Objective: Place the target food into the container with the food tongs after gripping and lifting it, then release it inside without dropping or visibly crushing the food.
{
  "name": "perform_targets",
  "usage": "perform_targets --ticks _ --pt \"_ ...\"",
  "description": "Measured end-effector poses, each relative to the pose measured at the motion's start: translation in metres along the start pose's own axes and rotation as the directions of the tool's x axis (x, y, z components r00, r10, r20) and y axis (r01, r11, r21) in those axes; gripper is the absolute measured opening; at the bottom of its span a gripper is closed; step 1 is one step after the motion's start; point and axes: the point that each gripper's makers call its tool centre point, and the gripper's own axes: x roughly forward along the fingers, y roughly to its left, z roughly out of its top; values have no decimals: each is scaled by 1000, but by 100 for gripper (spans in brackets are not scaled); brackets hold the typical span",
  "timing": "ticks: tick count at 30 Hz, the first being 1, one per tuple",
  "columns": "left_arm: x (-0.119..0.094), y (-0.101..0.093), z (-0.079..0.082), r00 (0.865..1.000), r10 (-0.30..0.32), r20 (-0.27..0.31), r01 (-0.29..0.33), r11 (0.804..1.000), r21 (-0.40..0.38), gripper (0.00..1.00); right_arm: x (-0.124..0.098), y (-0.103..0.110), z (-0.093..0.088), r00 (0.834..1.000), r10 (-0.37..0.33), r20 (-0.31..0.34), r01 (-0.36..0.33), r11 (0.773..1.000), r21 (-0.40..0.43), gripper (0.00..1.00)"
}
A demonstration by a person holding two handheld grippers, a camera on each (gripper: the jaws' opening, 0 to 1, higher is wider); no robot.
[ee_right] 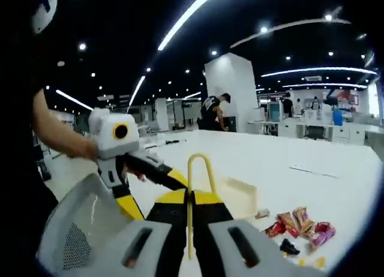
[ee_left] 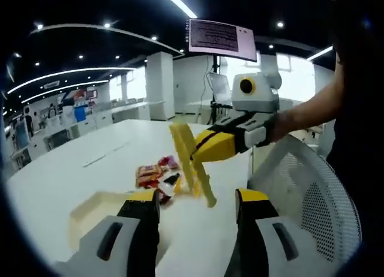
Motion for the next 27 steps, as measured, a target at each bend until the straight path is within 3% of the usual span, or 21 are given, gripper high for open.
perform_targets --ticks 4,6,9,11,22,24,27 --pt "3 -7 9 999 -25 26 26 997 -66 27 -2 -1 28 994 -1 105 -5 998 58 1" --pt "5 -13 17 997 -48 62 54 995 -89 25 -3 2 35 990 17 137 -30 996 90 1" --pt "8 -19 20 996 -68 66 74 993 -95 18 -4 13 45 981 59 186 -85 987 135 1" --pt "8 -22 20 994 -89 61 94 992 -84 5 -4 14 45 981 67 182 -91 988 128 1" --pt "-5 -23 33 993 -112 44 114 992 -50 0 -9 24 56 974 137 180 -161 980 120 2" --pt "-6 -21 36 994 -100 33 101 995 -17 0 -10 24 59 973 139 186 -163 979 124 3" --pt "-11 -15 34 997 -73 -34 75 995 68 0 -13 25 59 974 138 177 -161 980 120 4"
